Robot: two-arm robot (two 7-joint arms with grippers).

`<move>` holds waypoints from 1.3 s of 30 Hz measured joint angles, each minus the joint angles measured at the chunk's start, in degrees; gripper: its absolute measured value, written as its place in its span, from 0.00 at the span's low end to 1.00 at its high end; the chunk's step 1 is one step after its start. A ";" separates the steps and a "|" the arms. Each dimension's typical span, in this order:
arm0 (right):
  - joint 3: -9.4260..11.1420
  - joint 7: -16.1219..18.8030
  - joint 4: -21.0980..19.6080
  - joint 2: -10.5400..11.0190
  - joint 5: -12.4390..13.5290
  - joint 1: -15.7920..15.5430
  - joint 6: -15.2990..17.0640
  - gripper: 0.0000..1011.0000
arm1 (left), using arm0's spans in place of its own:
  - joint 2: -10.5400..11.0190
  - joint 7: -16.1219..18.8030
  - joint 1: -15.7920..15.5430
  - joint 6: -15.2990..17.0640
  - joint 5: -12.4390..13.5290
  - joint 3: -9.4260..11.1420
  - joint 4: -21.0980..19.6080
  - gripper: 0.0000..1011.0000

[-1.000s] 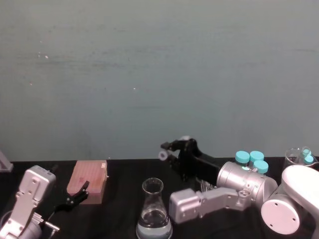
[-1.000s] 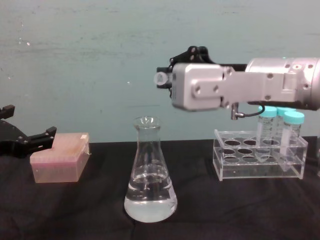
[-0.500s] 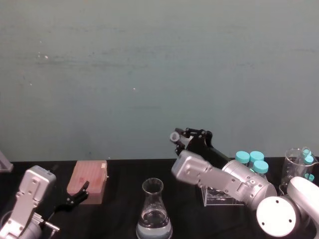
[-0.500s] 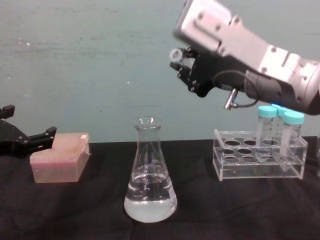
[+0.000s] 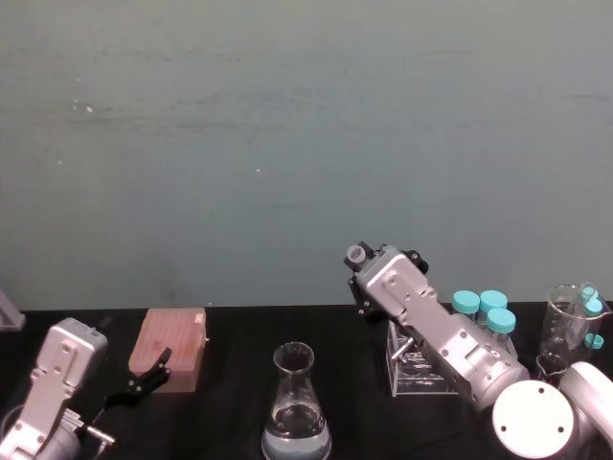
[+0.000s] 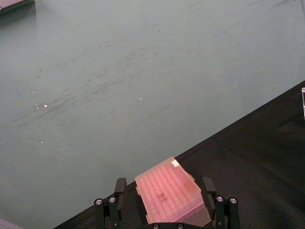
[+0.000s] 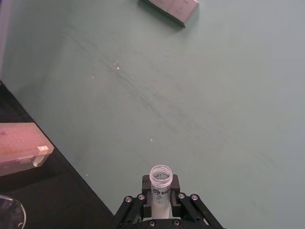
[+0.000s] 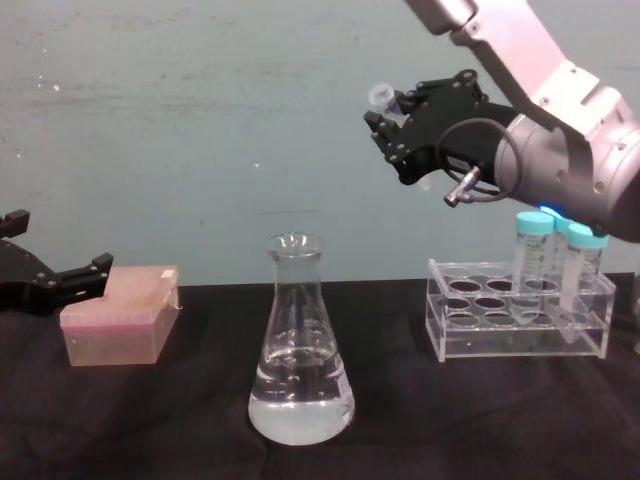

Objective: Pour the liquid from the test tube into the beaker using one hand.

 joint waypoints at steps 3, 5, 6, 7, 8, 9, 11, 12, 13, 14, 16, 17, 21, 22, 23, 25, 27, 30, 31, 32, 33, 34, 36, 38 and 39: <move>1.92 -0.03 -1.32 -1.24 1.71 -1.41 2.07 0.22 | 0.00 0.00 0.00 0.00 0.00 0.00 0.00 0.99; 2.95 0.01 -2.00 -1.81 2.63 -2.13 3.01 0.22 | 0.00 0.00 0.00 0.00 0.00 0.00 0.00 0.99; 3.84 0.09 -2.67 -2.32 3.59 -2.73 3.94 0.22 | 0.00 0.00 0.00 0.00 0.00 0.00 0.00 0.99; 4.34 0.14 -3.01 -2.61 4.07 -3.03 4.37 0.22 | 0.00 0.00 0.00 0.00 0.00 0.00 0.00 0.99; 4.69 0.22 -3.25 -2.83 4.49 -3.25 4.77 0.22 | 0.00 0.00 0.00 0.00 0.00 0.00 0.00 0.99; 5.11 0.32 -3.55 -3.08 4.91 -3.54 5.16 0.22 | 0.00 0.00 0.00 0.00 0.00 0.00 0.00 0.99; 6.24 0.62 -4.32 -3.71 6.19 -4.26 6.27 0.22 | 0.00 0.00 0.00 0.00 0.00 0.00 0.00 0.99; 6.80 0.77 -4.68 -3.99 6.84 -4.59 6.87 0.22 | 0.00 0.00 0.00 0.00 0.00 0.00 0.00 0.99; 7.10 0.86 -4.82 -4.16 7.13 -4.77 7.16 0.22 | 0.00 0.00 0.00 0.00 0.00 0.00 0.00 0.99; 7.32 0.94 -4.94 -4.30 7.42 -4.89 7.44 0.22 | 0.00 0.00 0.00 0.00 0.00 0.00 0.00 0.99; 7.77 0.99 -5.09 -4.57 7.83 -5.14 7.94 0.22 | 0.00 0.00 0.00 0.00 0.00 0.00 0.00 0.99; 8.10 1.00 -5.18 -4.81 8.10 -5.35 8.42 0.22 | 0.00 0.00 0.00 0.00 0.00 0.00 0.00 0.99; 8.76 1.00 -5.19 -5.23 8.59 -5.59 9.36 0.22 | 0.00 0.00 0.00 0.00 0.00 0.00 0.00 0.99; 8.91 1.01 -5.14 -5.33 8.72 -5.62 9.54 0.22 | 0.00 0.00 0.00 0.00 0.00 0.00 0.00 0.99; 9.11 1.03 -5.02 -5.46 8.88 -5.66 9.81 0.22 | 0.00 0.00 0.00 0.00 0.00 0.00 0.00 0.99; 9.29 1.04 -4.78 -5.59 8.99 -5.66 10.05 0.22 | 0.00 0.00 0.00 0.00 0.00 0.00 0.00 0.99; 9.56 1.04 -4.30 -5.75 9.12 -5.63 10.29 0.22 | 0.00 0.00 0.00 0.00 0.00 0.00 0.00 0.99; 9.99 1.02 -3.71 -5.95 9.40 -5.46 10.51 0.22 | 0.00 0.00 0.00 0.00 0.00 0.00 0.00 0.99; 10.25 1.02 -3.40 -6.07 9.69 -5.38 10.67 0.22 | 0.00 0.00 0.00 0.00 0.00 0.00 0.00 0.99; 10.36 1.02 -3.24 -6.12 9.79 -5.33 10.72 0.22 | 0.00 0.00 0.00 0.00 0.00 0.00 0.00 0.99; 10.47 1.02 -3.10 -6.18 9.92 -5.28 10.75 0.22 | 0.00 0.00 0.00 0.00 0.00 0.00 0.00 0.99; 10.58 1.02 -2.94 -6.22 10.04 -5.23 10.75 0.22 | 0.00 0.00 0.00 0.00 0.00 0.00 0.00 0.99; 10.82 1.03 -2.55 -6.30 10.31 -5.11 10.73 0.22 | 0.00 0.00 0.00 0.00 0.00 0.00 0.00 0.99; 11.07 1.17 -2.03 -6.36 10.71 -4.97 10.54 0.22 | 0.00 0.00 0.00 0.00 0.00 0.00 0.00 0.99; 11.14 1.24 -1.85 -6.38 10.84 -4.91 10.45 0.22 | 0.00 0.00 0.00 0.00 0.00 0.00 0.00 0.99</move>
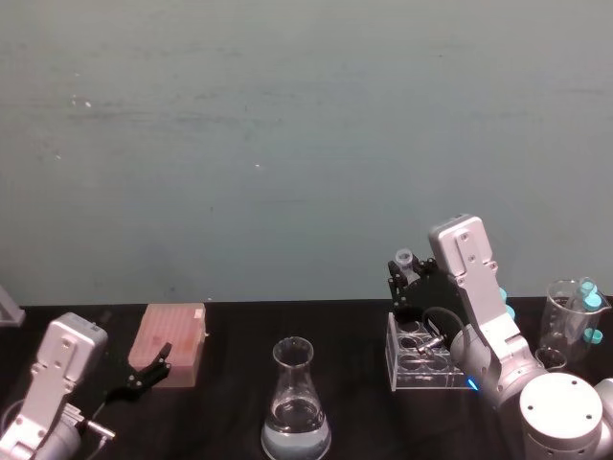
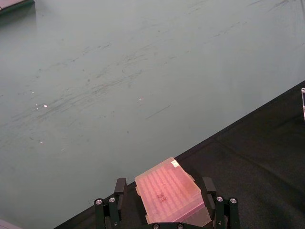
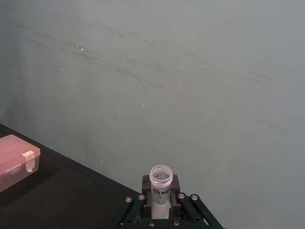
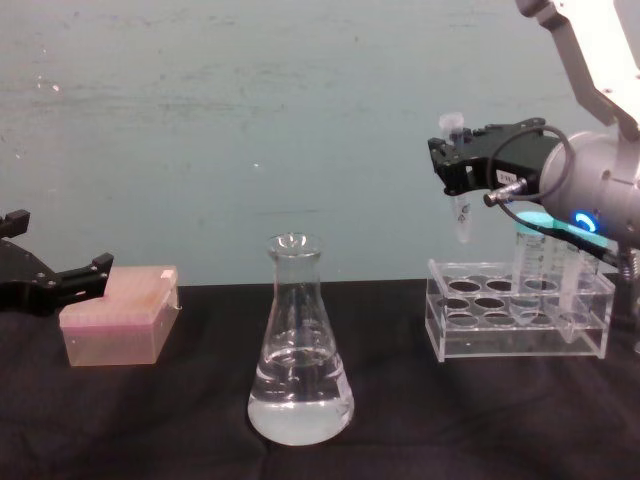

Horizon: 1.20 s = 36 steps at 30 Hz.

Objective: Pour the liquid from the test tube into the beaker using one hand.

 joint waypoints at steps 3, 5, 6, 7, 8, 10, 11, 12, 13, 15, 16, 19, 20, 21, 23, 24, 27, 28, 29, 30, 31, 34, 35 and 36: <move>0.22 0.28 0.69 -0.01 0.48 0.20 -0.29 0.22 | 0.00 0.00 0.00 0.00 0.00 0.00 0.00 0.99; 0.31 0.44 1.07 -0.01 0.75 0.31 -0.37 0.22 | 0.00 0.00 0.00 0.00 0.00 0.00 0.00 0.99; 0.36 0.55 1.36 -0.03 1.01 0.39 -0.42 0.22 | 0.00 0.00 0.00 0.00 0.00 0.00 0.00 0.99; 0.39 0.63 1.50 -0.03 1.15 0.41 -0.44 0.22 | 0.00 0.00 0.00 0.00 0.00 0.00 0.00 0.99; 0.42 0.70 1.61 -0.03 1.27 0.42 -0.45 0.22 | 0.00 0.00 0.00 0.00 0.00 0.00 0.00 0.99; 0.46 0.92 2.06 -0.01 1.62 0.54 -0.52 0.22 | 0.00 0.00 0.00 0.00 0.00 0.00 0.00 0.99; 0.46 0.96 2.18 0.00 1.69 0.57 -0.55 0.22 | 0.00 0.00 0.00 0.00 0.00 0.00 0.00 0.99; 0.46 0.98 2.39 0.03 1.80 0.62 -0.61 0.22 | 0.00 0.00 0.00 -0.01 0.00 0.00 0.01 0.99; 0.46 0.98 2.39 0.03 1.80 0.62 -0.61 0.22 | 0.00 0.00 0.00 0.00 0.00 0.00 0.00 0.99; 0.41 0.99 2.70 0.09 1.97 0.67 -0.71 0.22 | 0.00 0.00 0.00 0.00 0.00 0.00 0.00 0.99; 0.40 1.00 2.76 0.12 2.01 0.67 -0.74 0.22 | 0.00 0.00 0.00 0.00 0.00 0.00 0.00 0.99; 0.35 1.03 3.18 0.22 2.12 0.75 -0.84 0.22 | 0.00 0.00 0.00 -0.01 0.00 0.00 0.00 0.99; 0.34 1.05 3.36 0.27 2.21 0.79 -0.86 0.22 | 0.00 0.00 0.00 -0.01 0.00 0.00 0.00 0.99; 0.34 1.05 3.36 0.27 2.21 0.79 -0.86 0.22 | 0.00 0.00 0.00 -0.01 0.00 0.00 0.00 0.99; 0.33 1.12 3.67 0.34 2.41 0.84 -0.88 0.22 | 0.00 0.00 0.00 0.00 -0.01 0.00 0.00 0.99; 0.34 1.18 3.90 0.37 2.54 0.88 -0.90 0.22 | 0.00 0.00 0.00 -0.01 0.00 0.00 0.00 0.99; 0.38 1.30 4.26 0.45 2.78 0.95 -0.95 0.22 | 0.00 0.00 0.00 0.00 0.00 0.00 0.00 0.99; 0.40 1.39 4.53 0.50 2.94 1.05 -1.00 0.22 | 0.00 0.00 0.00 -0.01 0.00 0.00 0.00 0.99; 0.41 1.44 4.64 0.53 3.01 1.07 -1.02 0.22 | 0.00 0.00 0.00 0.00 0.00 0.00 0.00 0.99; 0.42 1.53 4.84 0.59 3.17 1.11 -1.03 0.22 | 0.00 0.00 0.00 0.00 0.00 0.00 0.00 0.99; 0.42 1.58 4.93 0.63 3.24 1.13 -1.05 0.22 | 0.00 0.00 0.00 0.00 0.00 0.00 0.00 0.99; 0.41 1.73 5.22 0.72 3.47 1.21 -1.10 0.22 | 0.00 0.00 0.00 0.00 0.00 0.00 0.00 0.99; 0.40 1.78 5.30 0.73 3.53 1.22 -1.13 0.22 | 0.00 0.00 0.00 0.00 0.00 0.00 0.00 0.99; 0.38 1.83 5.37 0.75 3.61 1.24 -1.16 0.22 | 0.00 0.00 0.00 0.00 0.00 0.00 0.00 0.99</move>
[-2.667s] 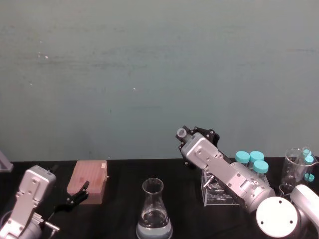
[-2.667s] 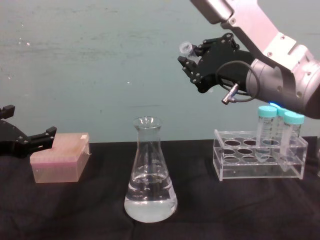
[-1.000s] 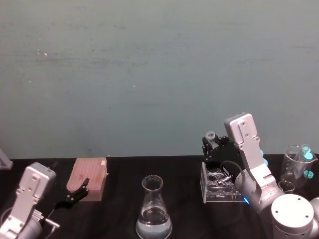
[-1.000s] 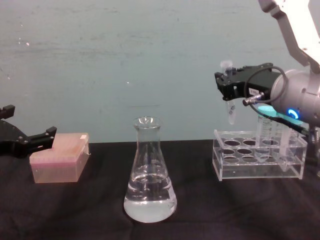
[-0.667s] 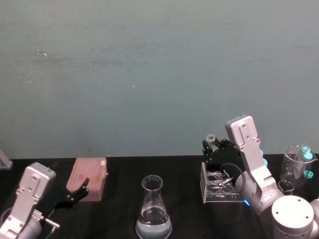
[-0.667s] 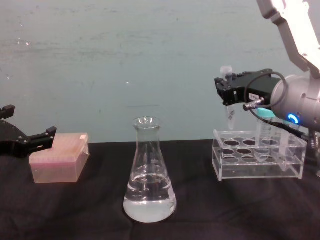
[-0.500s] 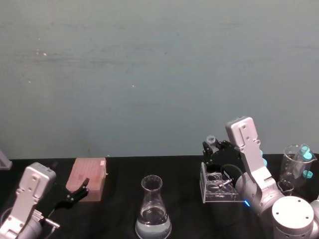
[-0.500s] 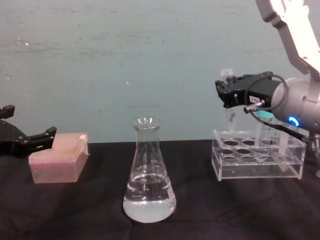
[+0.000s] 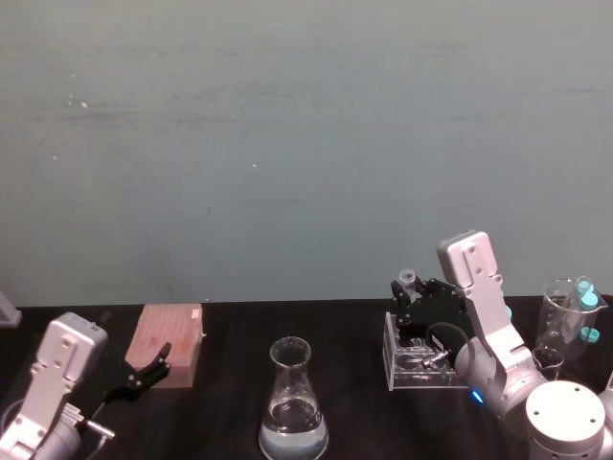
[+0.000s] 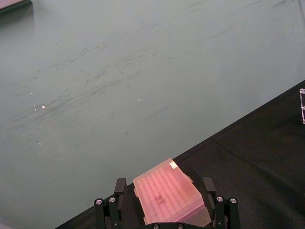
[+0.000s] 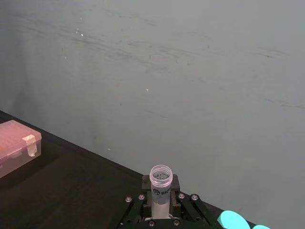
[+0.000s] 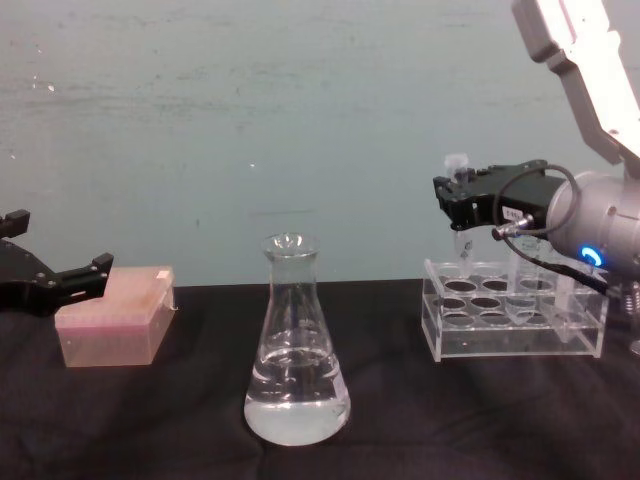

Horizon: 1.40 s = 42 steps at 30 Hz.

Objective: Pour the liquid from the test tube into the beaker using one hand.

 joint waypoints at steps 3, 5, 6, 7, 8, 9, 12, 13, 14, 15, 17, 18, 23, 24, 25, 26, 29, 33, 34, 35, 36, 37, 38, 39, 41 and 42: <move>-0.06 0.27 0.26 0.07 0.33 0.06 -0.12 0.22 | 0.00 0.00 0.00 0.00 0.00 0.00 0.00 0.99; -0.09 0.44 0.39 0.10 0.56 0.09 -0.13 0.22 | 0.00 0.00 0.00 0.00 0.00 0.00 0.00 0.99; -0.10 0.61 0.53 0.15 0.78 0.11 -0.15 0.22 | 0.00 0.00 0.00 0.00 0.00 0.00 0.00 0.99; -0.10 0.69 0.60 0.18 0.89 0.12 -0.15 0.22 | 0.00 0.00 0.00 0.00 0.00 0.00 0.00 0.99; -0.11 0.84 0.71 0.24 1.12 0.14 -0.18 0.22 | 0.00 0.00 0.00 0.00 0.00 0.00 0.00 0.99; -0.12 0.91 0.77 0.26 1.22 0.14 -0.20 0.22 | 0.00 0.00 0.00 0.00 0.00 0.00 0.00 0.99; -0.15 1.09 0.95 0.37 1.63 0.17 -0.28 0.22 | 0.00 0.00 0.00 0.00 0.00 0.00 0.00 0.99; -0.15 1.12 0.99 0.41 1.69 0.17 -0.29 0.22 | 0.00 0.00 0.00 0.00 0.00 0.00 0.00 0.99; -0.16 1.14 1.03 0.44 1.79 0.17 -0.31 0.22 | 0.00 0.00 0.00 0.00 0.00 0.00 0.00 0.99; -0.16 1.16 1.07 0.48 1.87 0.17 -0.33 0.22 | 0.00 0.00 0.00 0.00 0.00 0.00 0.00 0.99; -0.20 1.18 1.34 0.62 2.11 0.25 -0.42 0.22 | 0.00 0.00 0.00 0.00 0.00 0.00 0.00 0.99; -0.20 1.18 1.38 0.63 2.14 0.27 -0.45 0.22 | 0.00 0.00 0.00 0.00 0.00 0.00 0.00 0.99; -0.21 1.18 1.86 0.80 2.51 0.44 -0.73 0.22 | 0.00 0.00 0.00 0.00 0.00 0.00 0.00 0.99; -0.19 1.20 2.10 0.86 2.62 0.53 -0.88 0.22 | 0.00 0.00 0.00 0.00 0.00 0.00 0.00 0.99; -0.18 1.23 2.23 0.91 2.70 0.57 -0.98 0.22 | 0.00 0.00 0.00 0.00 0.00 0.00 0.00 0.99; -0.16 1.36 2.52 0.99 2.87 0.68 -1.14 0.22 | 0.00 0.00 0.00 0.00 0.00 0.00 0.00 0.99; -0.13 1.72 3.01 1.15 3.23 0.92 -1.40 0.22 | 0.00 0.00 0.00 0.00 0.00 0.00 0.00 0.99; -0.11 2.46 3.87 1.32 4.06 1.31 -1.76 0.22 | 0.00 0.00 0.00 0.00 0.00 0.00 0.00 0.99; -0.11 2.61 4.01 1.36 4.24 1.36 -1.81 0.22 | 0.00 0.00 0.00 0.00 0.00 0.00 0.00 0.99; -0.12 2.75 4.15 1.39 4.37 1.42 -1.86 0.22 | 0.00 0.00 0.00 0.00 0.00 0.00 0.00 0.99; -0.17 3.00 4.47 1.46 4.67 1.54 -1.94 0.22 | 0.00 0.00 0.00 0.00 0.00 0.00 0.00 0.99; -0.17 3.00 4.47 1.46 4.67 1.54 -1.94 0.22 | 0.00 0.00 0.00 0.00 0.00 0.00 0.00 0.99; -0.27 3.29 4.87 1.56 5.00 1.71 -2.00 0.22 | 0.00 0.00 0.00 0.00 0.00 0.00 0.00 0.99; -0.27 3.29 4.87 1.56 5.00 1.71 -2.00 0.22 | 0.00 0.00 0.00 0.00 0.00 0.00 0.00 0.99; -0.41 3.42 5.21 1.65 5.24 1.82 -2.05 0.22 | 0.00 0.00 0.00 0.00 0.00 0.00 0.00 0.99; -0.49 3.44 5.45 1.68 5.40 1.91 -2.06 0.22 | 0.00 0.00 0.00 0.00 0.00 0.00 0.00 0.99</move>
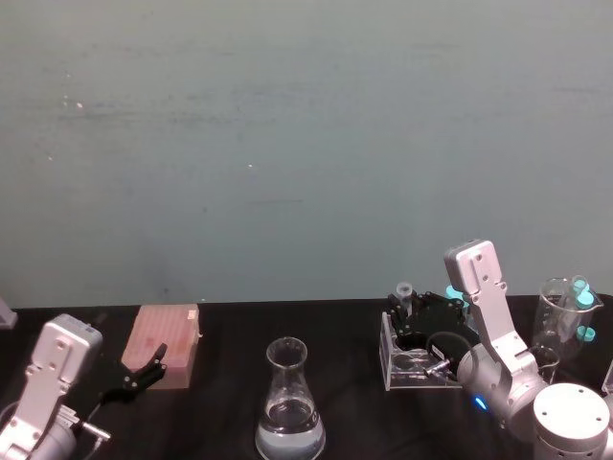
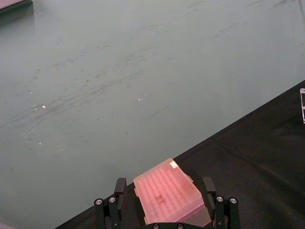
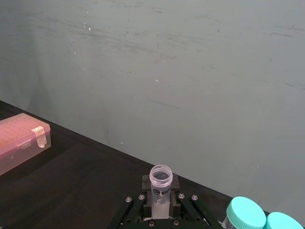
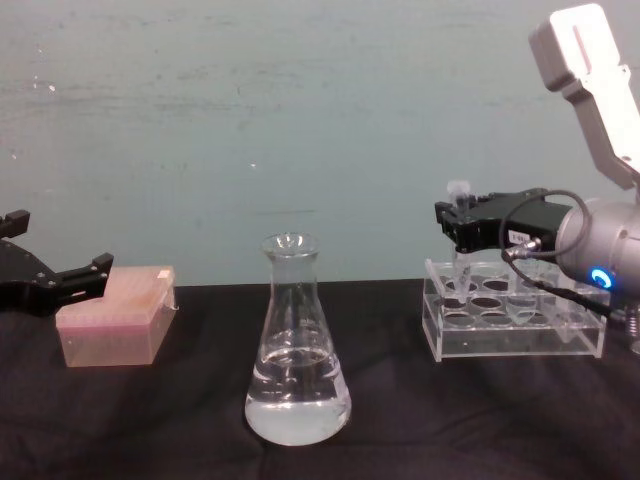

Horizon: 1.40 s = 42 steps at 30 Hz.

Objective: Pour the liquid from the test tube into the beaker using one hand.

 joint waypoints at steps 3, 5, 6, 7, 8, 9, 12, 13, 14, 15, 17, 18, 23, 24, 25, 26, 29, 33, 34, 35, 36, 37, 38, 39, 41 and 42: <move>-0.10 0.01 0.32 0.01 0.21 0.14 -0.04 0.22 | 0.00 0.01 0.00 0.00 0.00 0.00 0.00 0.99; -0.20 0.01 0.63 0.04 0.33 0.27 -0.13 0.22 | 0.00 0.00 0.00 0.00 0.00 0.00 0.00 0.99; -0.23 0.01 0.75 0.06 0.39 0.31 -0.16 0.22 | 0.00 0.00 0.00 0.00 0.00 0.00 0.00 0.99; -0.31 0.02 0.99 0.10 0.50 0.40 -0.24 0.22 | 0.00 0.00 0.00 0.00 0.00 0.00 0.00 0.99; -0.35 0.02 1.09 0.13 0.55 0.44 -0.27 0.22 | 0.00 0.00 0.00 0.00 0.00 0.00 0.00 0.99; -0.37 0.03 1.19 0.15 0.59 0.47 -0.31 0.22 | 0.00 0.00 0.00 0.00 0.00 0.00 0.00 0.99; -0.56 0.23 1.59 0.29 0.72 0.69 -0.46 0.22 | 0.00 0.00 0.00 0.00 0.00 0.00 0.00 0.99; -0.66 0.50 1.77 0.42 0.86 0.82 -0.53 0.22 | 0.00 0.00 0.00 0.00 0.00 0.00 0.00 0.99; -0.66 0.50 1.77 0.42 0.86 0.82 -0.53 0.22 | 0.00 0.00 0.00 0.00 0.00 0.00 0.00 0.99; -0.72 0.71 1.87 0.53 0.98 0.90 -0.59 0.22 | 0.00 0.00 0.00 0.00 0.00 0.00 0.00 0.99; -0.73 0.71 1.87 0.52 0.99 0.90 -0.59 0.22 | 0.00 0.00 -0.01 0.00 0.00 0.00 0.00 0.99; -0.73 0.71 1.87 0.51 0.99 0.89 -0.59 0.22 | 0.00 0.00 0.00 0.00 0.00 0.00 0.00 0.99; -0.71 0.70 1.82 0.49 0.97 0.85 -0.59 0.22 | 0.00 0.00 0.00 0.00 0.00 0.00 0.00 0.99; -0.71 0.70 1.81 0.48 0.96 0.84 -0.58 0.22 | 0.00 0.00 0.00 0.00 0.00 0.00 0.00 0.99; -0.71 0.69 1.80 0.47 0.95 0.84 -0.58 0.22 | 0.00 0.00 0.00 0.00 0.00 0.00 0.00 0.99; -0.70 0.69 1.80 0.47 0.94 0.83 -0.58 0.22 | 0.00 0.00 0.00 0.00 0.00 0.00 0.00 0.99; -0.68 0.65 1.76 0.46 0.92 0.82 -0.57 0.22 | 0.00 0.00 0.00 0.00 0.00 0.00 0.00 0.99; -0.66 0.61 1.74 0.44 0.90 0.80 -0.55 0.22 | 0.00 0.00 0.00 0.00 0.00 0.00 0.00 0.99; -0.66 0.60 1.73 0.44 0.89 0.79 -0.55 0.22 | 0.00 0.00 0.00 0.00 0.00 0.00 0.00 0.99; -0.65 0.60 1.73 0.43 0.89 0.79 -0.55 0.22 | 0.00 0.00 0.00 0.00 0.00 0.00 0.00 0.99; -0.65 0.58 1.72 0.42 0.87 0.79 -0.54 0.27 | 0.00 0.00 0.00 0.00 0.00 0.00 0.00 0.99; -0.64 0.57 1.72 0.42 0.87 0.78 -0.53 0.28 | 0.00 0.00 0.00 0.00 0.00 0.00 0.00 0.99; -0.64 0.57 1.72 0.42 0.86 0.78 -0.53 0.31 | 0.00 0.00 0.00 0.00 0.00 0.00 0.00 0.99; -0.63 0.55 1.71 0.41 0.86 0.77 -0.52 0.34 | 0.00 0.00 0.00 0.00 0.00 0.00 0.00 0.99; -0.62 0.54 1.70 0.40 0.84 0.77 -0.51 0.41 | 0.00 0.00 0.00 0.00 0.00 0.00 0.00 0.99; -0.62 0.53 1.69 0.40 0.83 0.76 -0.51 0.44 | 0.00 0.00 0.00 0.00 0.00 0.00 0.00 0.99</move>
